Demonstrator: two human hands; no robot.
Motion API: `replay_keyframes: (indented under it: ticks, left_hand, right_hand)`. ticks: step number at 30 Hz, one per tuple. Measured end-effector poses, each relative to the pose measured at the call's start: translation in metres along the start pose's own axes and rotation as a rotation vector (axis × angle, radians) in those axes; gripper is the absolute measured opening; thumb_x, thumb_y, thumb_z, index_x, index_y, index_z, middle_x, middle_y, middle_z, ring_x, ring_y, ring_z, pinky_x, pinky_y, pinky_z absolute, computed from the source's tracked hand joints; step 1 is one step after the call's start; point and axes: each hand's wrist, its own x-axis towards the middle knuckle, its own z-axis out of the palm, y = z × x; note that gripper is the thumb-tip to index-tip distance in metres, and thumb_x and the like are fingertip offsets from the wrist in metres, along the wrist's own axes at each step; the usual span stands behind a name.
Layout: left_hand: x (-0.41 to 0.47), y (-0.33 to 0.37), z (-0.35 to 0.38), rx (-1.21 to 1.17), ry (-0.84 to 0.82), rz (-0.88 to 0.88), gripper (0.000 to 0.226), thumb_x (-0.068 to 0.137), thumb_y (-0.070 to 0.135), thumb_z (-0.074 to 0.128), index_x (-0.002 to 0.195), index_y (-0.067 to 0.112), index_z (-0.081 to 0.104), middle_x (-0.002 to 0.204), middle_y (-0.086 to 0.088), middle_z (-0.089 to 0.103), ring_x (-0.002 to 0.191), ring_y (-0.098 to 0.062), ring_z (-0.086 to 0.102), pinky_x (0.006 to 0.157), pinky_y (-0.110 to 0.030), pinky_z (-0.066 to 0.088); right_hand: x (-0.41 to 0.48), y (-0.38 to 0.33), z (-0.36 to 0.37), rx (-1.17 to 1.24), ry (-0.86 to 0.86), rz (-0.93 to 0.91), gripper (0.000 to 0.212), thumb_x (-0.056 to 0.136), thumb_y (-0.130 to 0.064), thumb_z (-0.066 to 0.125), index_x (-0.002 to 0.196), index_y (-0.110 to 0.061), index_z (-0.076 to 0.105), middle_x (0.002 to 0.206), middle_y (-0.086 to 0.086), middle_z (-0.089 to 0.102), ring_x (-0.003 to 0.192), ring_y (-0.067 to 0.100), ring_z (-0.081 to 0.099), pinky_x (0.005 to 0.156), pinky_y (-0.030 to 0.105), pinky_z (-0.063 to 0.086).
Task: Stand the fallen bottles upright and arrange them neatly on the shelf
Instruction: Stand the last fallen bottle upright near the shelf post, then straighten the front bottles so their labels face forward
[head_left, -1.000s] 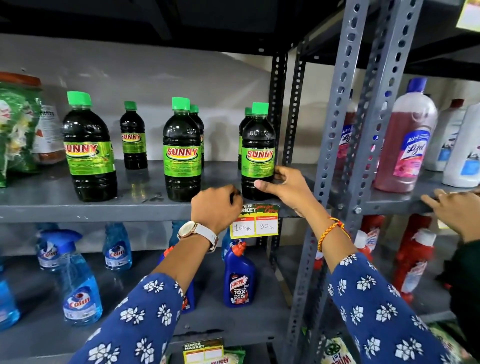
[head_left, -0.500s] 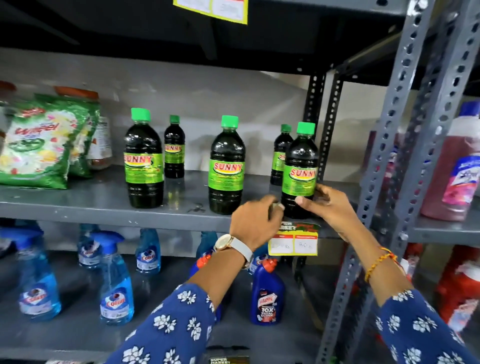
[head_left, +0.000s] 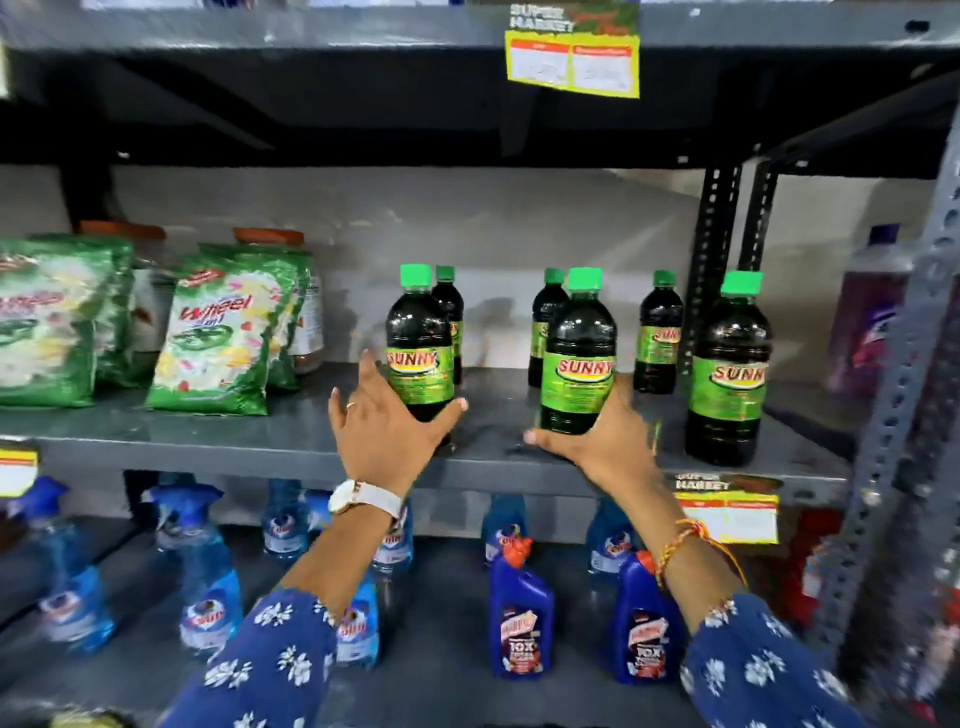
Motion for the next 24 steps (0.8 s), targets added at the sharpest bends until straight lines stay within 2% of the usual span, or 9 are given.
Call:
replay_keyframes:
  ticks: [2,4,6,8,10,12,18,24]
  left_hand:
    - [0.001,-0.013,0.004,0.082,-0.061,0.027,0.113,0.060,0.080,0.054,0.132,-0.004,0.034,0.102,-0.023,0.067,0.100,-0.034,0.063,0.111,-0.048,0.018]
    - [-0.001,-0.021,0.010,0.117,-0.097,0.030,0.101,0.060,0.082,0.051,0.117,-0.001,0.046,0.083,-0.019,0.070,0.090,-0.032,0.066,0.111,-0.048,0.020]
    - [-0.001,-0.024,0.016,0.110,-0.071,0.050,0.087,0.061,0.080,0.055,0.098,0.000,0.051,0.072,-0.017,0.069,0.080,-0.031,0.067,0.109,-0.048,0.023]
    - [-0.001,-0.025,0.018,0.104,-0.033,0.081,0.085,0.059,0.083,0.046,0.087,0.003,0.051,0.066,-0.014,0.068,0.072,-0.029,0.067,0.107,-0.046,0.025]
    - [-0.001,-0.027,0.020,0.098,-0.013,0.100,0.083,0.059,0.084,0.037,0.083,0.005,0.051,0.061,-0.011,0.067,0.068,-0.027,0.067,0.105,-0.045,0.026]
    - [-0.001,-0.028,0.022,0.089,-0.001,0.105,0.081,0.060,0.083,0.036,0.082,0.006,0.052,0.059,-0.010,0.065,0.065,-0.026,0.066,0.104,-0.044,0.026]
    - [-0.001,-0.028,0.021,0.106,-0.021,0.095,0.079,0.062,0.082,0.040,0.082,0.006,0.052,0.060,-0.008,0.065,0.065,-0.026,0.066,0.104,-0.044,0.026]
    - [-0.001,-0.027,0.019,0.110,-0.050,0.081,0.080,0.062,0.083,0.038,0.083,0.008,0.052,0.062,-0.006,0.065,0.068,-0.025,0.066,0.105,-0.044,0.024]
  right_hand:
    - [-0.001,0.004,0.004,-0.065,0.038,-0.004,0.091,0.050,-0.038,0.087,0.119,-0.011,0.034,0.115,0.011,0.059,0.106,0.028,0.058,0.079,0.026,0.042]
    - [0.000,0.007,0.005,-0.088,0.054,0.000,0.089,0.050,-0.039,0.086,0.115,-0.011,0.033,0.114,0.014,0.060,0.105,0.032,0.059,0.083,0.035,0.049]
    - [0.001,0.008,0.006,-0.112,0.068,-0.006,0.087,0.050,-0.042,0.085,0.112,-0.011,0.032,0.111,0.015,0.061,0.102,0.034,0.061,0.084,0.044,0.052]
    - [0.000,0.007,0.007,-0.135,0.083,-0.013,0.087,0.050,-0.043,0.084,0.112,-0.012,0.031,0.110,0.015,0.061,0.100,0.033,0.061,0.084,0.047,0.053]
    - [0.000,0.007,0.008,-0.152,0.078,-0.009,0.083,0.053,-0.042,0.083,0.111,-0.012,0.031,0.106,0.011,0.060,0.096,0.030,0.061,0.082,0.042,0.053]
    - [-0.001,0.005,0.008,-0.161,0.075,-0.009,0.080,0.056,-0.041,0.083,0.109,-0.012,0.031,0.103,0.009,0.059,0.091,0.027,0.059,0.078,0.038,0.053]
    - [-0.001,0.005,0.007,-0.175,0.070,-0.012,0.078,0.056,-0.041,0.083,0.108,-0.015,0.030,0.103,0.007,0.057,0.096,0.028,0.060,0.082,0.042,0.054]
    - [-0.001,0.003,0.006,-0.173,0.046,-0.019,0.077,0.057,-0.040,0.083,0.106,-0.016,0.029,0.096,0.002,0.051,0.090,0.023,0.056,0.078,0.038,0.053]
